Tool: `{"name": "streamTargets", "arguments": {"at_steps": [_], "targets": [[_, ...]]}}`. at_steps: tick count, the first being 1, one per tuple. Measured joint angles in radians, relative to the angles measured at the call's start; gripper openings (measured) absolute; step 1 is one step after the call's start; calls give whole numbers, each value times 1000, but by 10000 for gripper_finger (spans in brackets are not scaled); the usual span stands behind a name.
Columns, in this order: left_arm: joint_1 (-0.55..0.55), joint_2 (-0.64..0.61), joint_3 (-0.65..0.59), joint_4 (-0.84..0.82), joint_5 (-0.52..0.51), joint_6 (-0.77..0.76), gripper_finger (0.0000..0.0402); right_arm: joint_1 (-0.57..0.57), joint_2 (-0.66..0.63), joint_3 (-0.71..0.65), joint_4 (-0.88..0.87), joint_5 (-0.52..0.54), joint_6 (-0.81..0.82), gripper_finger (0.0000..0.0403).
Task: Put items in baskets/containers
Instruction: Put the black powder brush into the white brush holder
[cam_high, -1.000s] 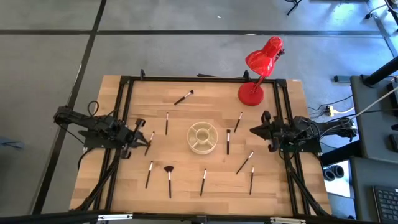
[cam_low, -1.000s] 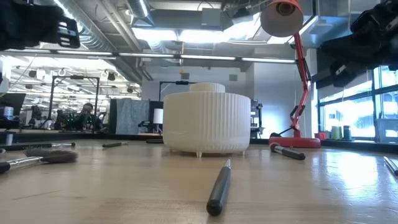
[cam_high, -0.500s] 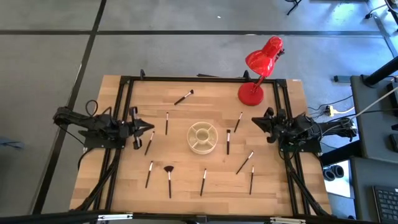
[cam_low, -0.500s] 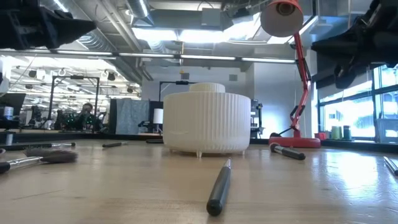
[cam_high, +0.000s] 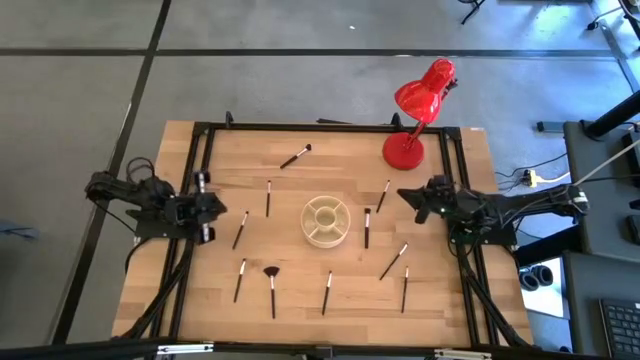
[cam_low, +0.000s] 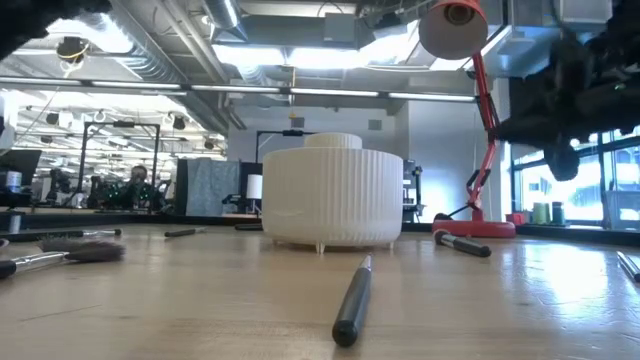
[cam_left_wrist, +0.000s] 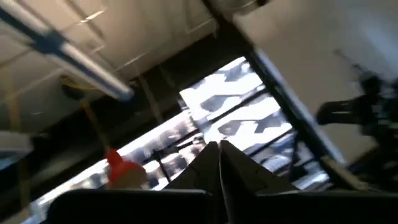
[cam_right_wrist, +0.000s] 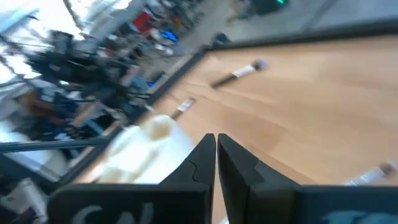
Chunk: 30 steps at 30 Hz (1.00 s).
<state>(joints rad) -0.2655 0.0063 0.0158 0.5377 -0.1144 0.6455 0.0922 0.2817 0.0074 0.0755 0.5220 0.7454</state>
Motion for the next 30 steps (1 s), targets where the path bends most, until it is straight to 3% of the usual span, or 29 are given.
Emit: {"name": "streamTargets", "arguments": {"at_steps": [1, 4, 5, 6, 7, 10, 15, 18, 26, 30], "targets": [[1, 0, 0, 18, -109, -1, 9, -9, 30, 0, 0, 1, 23, 19], [18, 6, 0, 44, -604, -52, 4, -38, 118, 0, 2, 18, 73, 19], [40, 19, 0, 50, -729, -75, 2, -49, 143, 0, 7, 32, 82, 19], [63, 31, 0, 50, -789, -105, 2, -58, 168, 0, 20, 43, 86, 19], [91, 45, 0, 51, -779, -148, 2, -69, 190, 0, 44, 56, 86, 19], [187, 111, 1, 50, -600, -267, 4, -98, 248, 0, 151, 76, 63, 19], [367, 308, 63, -66, -606, -485, 16, -122, 321, 0, 387, 71, -17, 19], [478, 467, 130, -127, -522, -587, 30, -123, 346, 0, 469, 15, -38, 19], [720, 945, 366, -221, -227, -651, 82, -124, 399, 69, 462, 20, -87, 52], [783, 1149, 480, -284, -174, -692, 96, -160, 424, 155, 318, 65, -136, 65]]}}
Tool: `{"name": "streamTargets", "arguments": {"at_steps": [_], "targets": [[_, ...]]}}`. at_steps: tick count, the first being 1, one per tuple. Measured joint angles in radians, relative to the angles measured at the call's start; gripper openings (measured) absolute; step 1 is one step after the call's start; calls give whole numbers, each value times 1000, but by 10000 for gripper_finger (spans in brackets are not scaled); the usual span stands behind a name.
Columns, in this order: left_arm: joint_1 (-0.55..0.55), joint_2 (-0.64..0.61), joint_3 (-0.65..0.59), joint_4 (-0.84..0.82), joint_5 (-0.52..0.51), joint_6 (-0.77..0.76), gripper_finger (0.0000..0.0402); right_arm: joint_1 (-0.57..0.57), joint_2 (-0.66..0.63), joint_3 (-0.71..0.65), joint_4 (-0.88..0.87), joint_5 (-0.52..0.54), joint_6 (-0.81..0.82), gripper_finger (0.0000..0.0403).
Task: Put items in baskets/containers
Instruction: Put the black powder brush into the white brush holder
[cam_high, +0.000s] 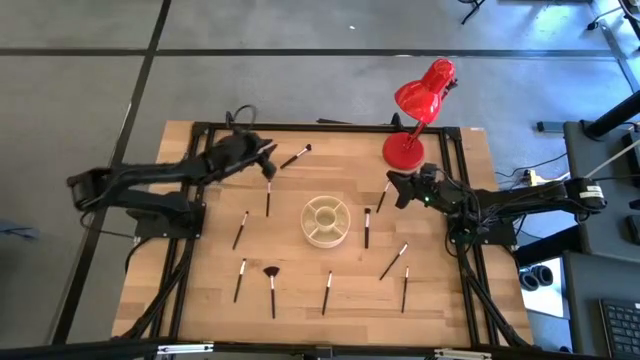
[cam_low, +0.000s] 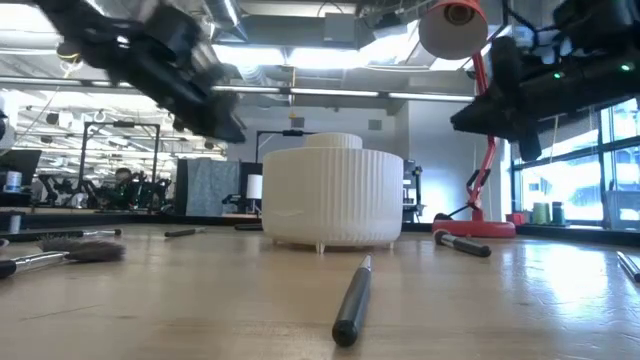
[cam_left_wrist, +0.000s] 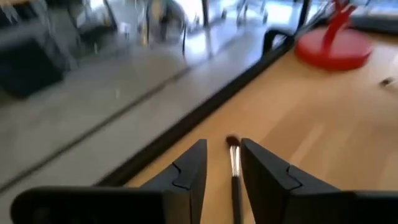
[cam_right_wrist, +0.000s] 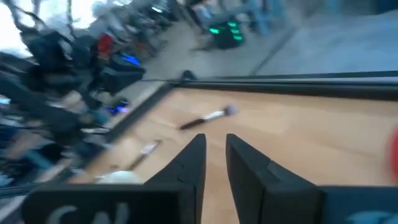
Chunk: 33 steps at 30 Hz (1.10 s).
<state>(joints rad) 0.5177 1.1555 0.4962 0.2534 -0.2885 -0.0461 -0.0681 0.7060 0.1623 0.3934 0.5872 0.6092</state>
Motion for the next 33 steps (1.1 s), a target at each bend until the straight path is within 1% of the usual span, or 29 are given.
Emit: {"name": "streamTargets", "arguments": {"at_steps": [4, 7, 8, 10, 12, 15, 18, 21, 24, 28, 33], "targets": [[15, 147, 83, 16, 31, -14, 99, -32, 31, 86, -281, -5, 83, 67], [10, 232, 128, 55, 23, 61, 97, -33, 62, 104, -382, -6, 139, 67], [9, 258, 141, 71, 14, 78, 96, -33, 71, 101, -390, -10, 151, 67], [13, 318, 181, 66, -8, 51, 97, -33, 87, 97, -388, -28, 178, 67], [34, 376, 250, -19, 29, 23, 99, -33, 103, 97, -387, -52, 195, 67], [68, 477, 387, -194, 83, -25, 109, -33, 117, 97, -385, -65, 195, 67], [84, 570, 513, -333, 99, -10, 125, -33, 118, 96, -385, -69, 181, 67], [87, 644, 620, -436, 99, 22, 143, -33, 118, 96, -385, -93, 176, 67], [86, 704, 693, -506, 109, 41, 161, -33, 118, 96, -390, -96, 173, 67], [88, 764, 754, -565, 125, 77, 181, -33, 118, 95, -399, -119, 173, 67], [111, 833, 806, -623, 148, 66, 186, -33, 118, 95, -418, -120, 176, 67]]}}
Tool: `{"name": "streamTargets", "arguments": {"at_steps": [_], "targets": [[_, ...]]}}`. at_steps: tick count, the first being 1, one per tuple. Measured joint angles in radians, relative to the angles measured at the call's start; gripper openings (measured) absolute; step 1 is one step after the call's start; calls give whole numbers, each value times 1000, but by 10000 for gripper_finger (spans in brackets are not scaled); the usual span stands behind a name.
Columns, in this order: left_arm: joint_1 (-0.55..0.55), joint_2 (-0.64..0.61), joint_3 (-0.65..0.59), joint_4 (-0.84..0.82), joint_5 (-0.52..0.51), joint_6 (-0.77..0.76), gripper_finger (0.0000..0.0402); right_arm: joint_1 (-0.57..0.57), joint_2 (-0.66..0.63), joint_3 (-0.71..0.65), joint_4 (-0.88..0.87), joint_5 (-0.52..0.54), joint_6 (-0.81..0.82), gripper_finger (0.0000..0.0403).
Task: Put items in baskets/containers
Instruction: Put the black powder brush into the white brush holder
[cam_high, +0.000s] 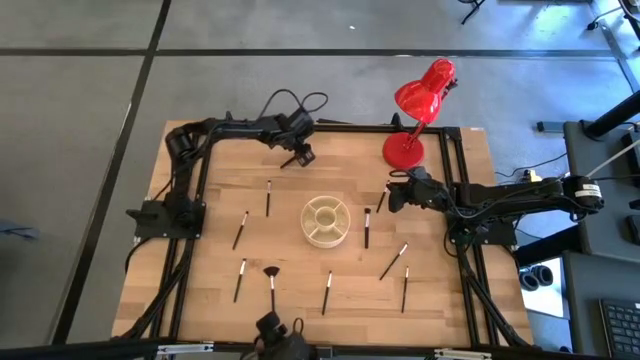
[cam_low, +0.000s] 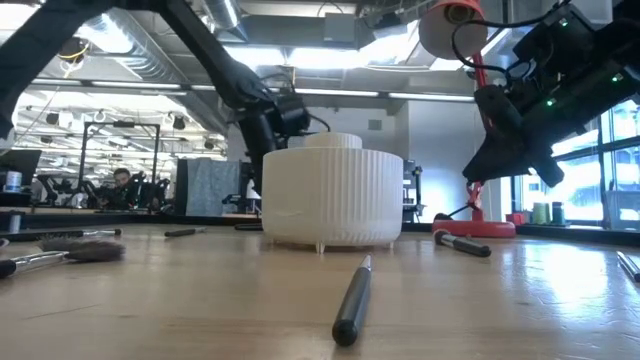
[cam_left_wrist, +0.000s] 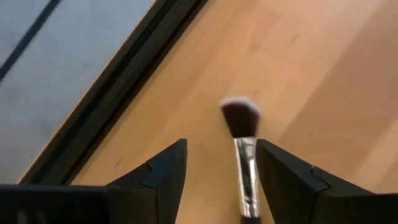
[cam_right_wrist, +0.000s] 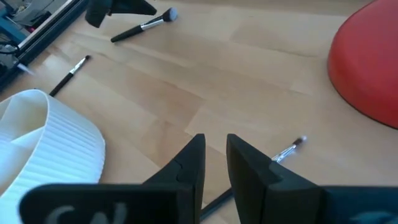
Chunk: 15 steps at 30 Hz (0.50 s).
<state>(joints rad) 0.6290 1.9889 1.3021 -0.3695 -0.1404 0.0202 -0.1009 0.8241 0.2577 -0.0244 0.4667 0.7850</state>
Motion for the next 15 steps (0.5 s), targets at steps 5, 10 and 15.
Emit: {"name": "streamTargets", "arguments": {"at_steps": [5, 10, 15], "targets": [[21, 37, 14, -7, 10, -17, 185, 0, 0, 0, -1, -25, 0, 67], [24, 54, 13, -15, 55, 4, 186, 0, 0, 0, -5, -33, -1, 67], [24, 54, 13, -19, 66, 24, 176, 0, 0, 0, -5, -35, -3, 67]]}}
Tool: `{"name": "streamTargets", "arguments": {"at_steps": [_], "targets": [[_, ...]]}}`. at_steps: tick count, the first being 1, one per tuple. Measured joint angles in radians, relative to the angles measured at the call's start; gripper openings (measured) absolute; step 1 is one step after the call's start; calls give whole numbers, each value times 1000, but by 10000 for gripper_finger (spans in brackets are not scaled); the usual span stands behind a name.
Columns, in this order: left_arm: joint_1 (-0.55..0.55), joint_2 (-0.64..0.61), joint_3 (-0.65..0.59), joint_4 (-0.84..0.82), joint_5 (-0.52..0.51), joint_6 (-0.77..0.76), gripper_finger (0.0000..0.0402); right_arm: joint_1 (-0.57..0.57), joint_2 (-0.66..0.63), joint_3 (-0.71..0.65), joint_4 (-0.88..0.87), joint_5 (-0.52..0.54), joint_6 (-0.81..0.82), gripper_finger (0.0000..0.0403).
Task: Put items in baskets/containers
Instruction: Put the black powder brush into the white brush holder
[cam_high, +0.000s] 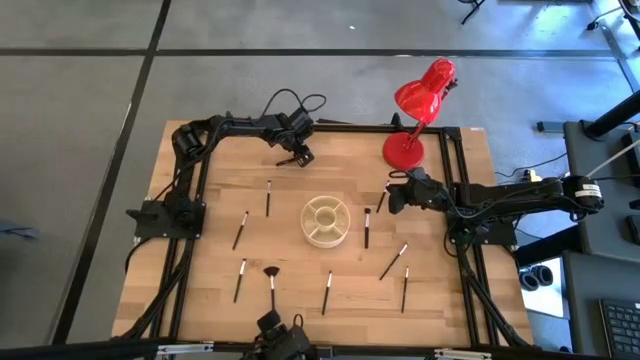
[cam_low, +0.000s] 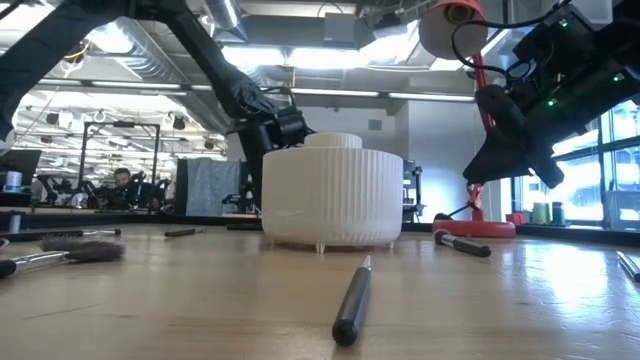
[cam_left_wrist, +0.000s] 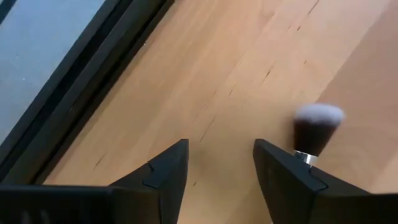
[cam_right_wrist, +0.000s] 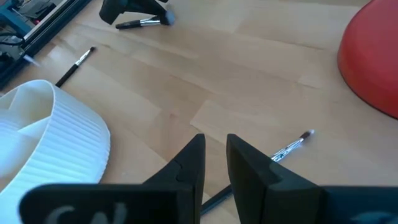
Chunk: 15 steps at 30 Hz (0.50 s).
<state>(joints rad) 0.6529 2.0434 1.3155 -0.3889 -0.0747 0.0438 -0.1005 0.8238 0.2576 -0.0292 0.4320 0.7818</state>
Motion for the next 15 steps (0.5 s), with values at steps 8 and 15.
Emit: {"name": "streamTargets", "arguments": {"at_steps": [8, 15], "targets": [[4, -74, -3, -23, -6, 56, 168, 0, 0, 0, 0, 0, 3, 67], [-10, -151, 0, -27, 49, 79, 186, 0, 0, 0, 0, -10, 4, 67]]}}
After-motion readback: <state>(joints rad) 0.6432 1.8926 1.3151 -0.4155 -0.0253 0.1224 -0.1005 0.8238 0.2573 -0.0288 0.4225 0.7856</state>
